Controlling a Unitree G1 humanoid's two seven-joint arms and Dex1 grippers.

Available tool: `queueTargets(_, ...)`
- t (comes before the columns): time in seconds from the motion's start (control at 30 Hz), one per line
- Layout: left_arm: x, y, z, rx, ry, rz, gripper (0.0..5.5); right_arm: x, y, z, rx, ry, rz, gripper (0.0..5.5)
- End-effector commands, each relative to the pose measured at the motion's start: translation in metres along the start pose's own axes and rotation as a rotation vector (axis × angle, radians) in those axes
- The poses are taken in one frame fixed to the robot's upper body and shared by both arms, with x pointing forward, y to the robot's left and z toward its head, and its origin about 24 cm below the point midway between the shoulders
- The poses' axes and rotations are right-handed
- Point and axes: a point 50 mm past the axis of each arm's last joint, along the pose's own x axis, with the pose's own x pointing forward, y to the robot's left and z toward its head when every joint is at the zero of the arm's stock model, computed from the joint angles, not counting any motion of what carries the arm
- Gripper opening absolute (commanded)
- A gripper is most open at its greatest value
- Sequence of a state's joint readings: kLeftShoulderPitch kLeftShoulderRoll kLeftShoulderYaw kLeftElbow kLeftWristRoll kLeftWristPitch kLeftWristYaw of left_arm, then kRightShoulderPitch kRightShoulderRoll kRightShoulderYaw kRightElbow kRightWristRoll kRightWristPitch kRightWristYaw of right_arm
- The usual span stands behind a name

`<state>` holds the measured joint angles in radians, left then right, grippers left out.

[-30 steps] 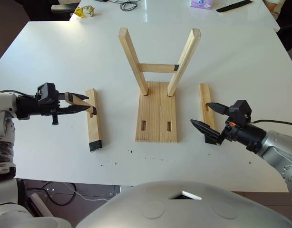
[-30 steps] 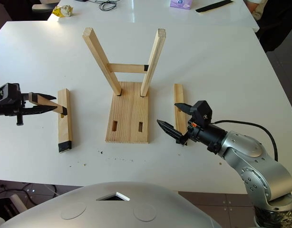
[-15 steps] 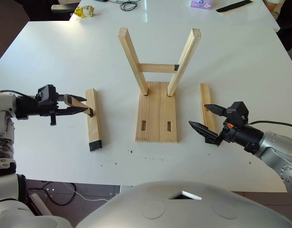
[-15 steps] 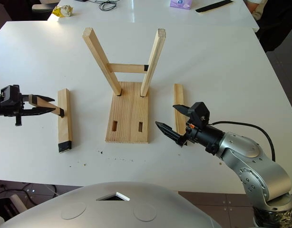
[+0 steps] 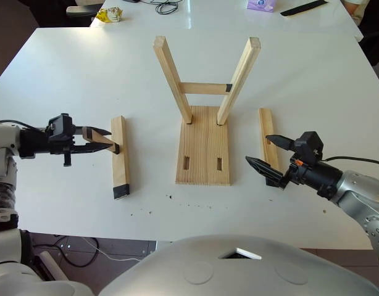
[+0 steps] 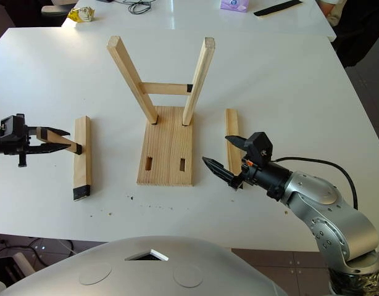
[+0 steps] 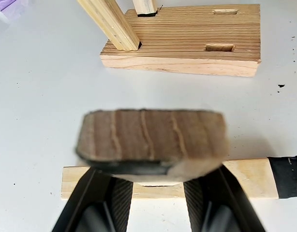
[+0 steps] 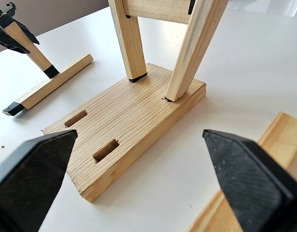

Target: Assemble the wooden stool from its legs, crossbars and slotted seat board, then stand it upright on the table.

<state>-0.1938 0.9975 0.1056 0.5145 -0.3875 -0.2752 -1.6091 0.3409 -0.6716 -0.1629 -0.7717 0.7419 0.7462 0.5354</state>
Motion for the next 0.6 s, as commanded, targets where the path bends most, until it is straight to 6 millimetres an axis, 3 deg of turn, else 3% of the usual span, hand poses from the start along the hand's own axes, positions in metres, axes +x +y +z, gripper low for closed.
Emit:
queueTargets(0.03,0.003,-0.005,-0.007,-0.05,0.043,-0.028,1.31,-0.001,-0.001,0.001,-0.013,0.007,-0.017,4.8)
queueTargets(0.47,0.017,-0.027,-0.03,-0.072,0.092,0.067,1.31,-0.003,-0.005,0.002,-0.031,0.04,-0.012,4.8)
queueTargets(0.6,0.023,-0.032,-0.028,-0.112,0.075,0.055,1.31,-0.004,-0.006,0.003,-0.038,0.05,-0.006,4.8)
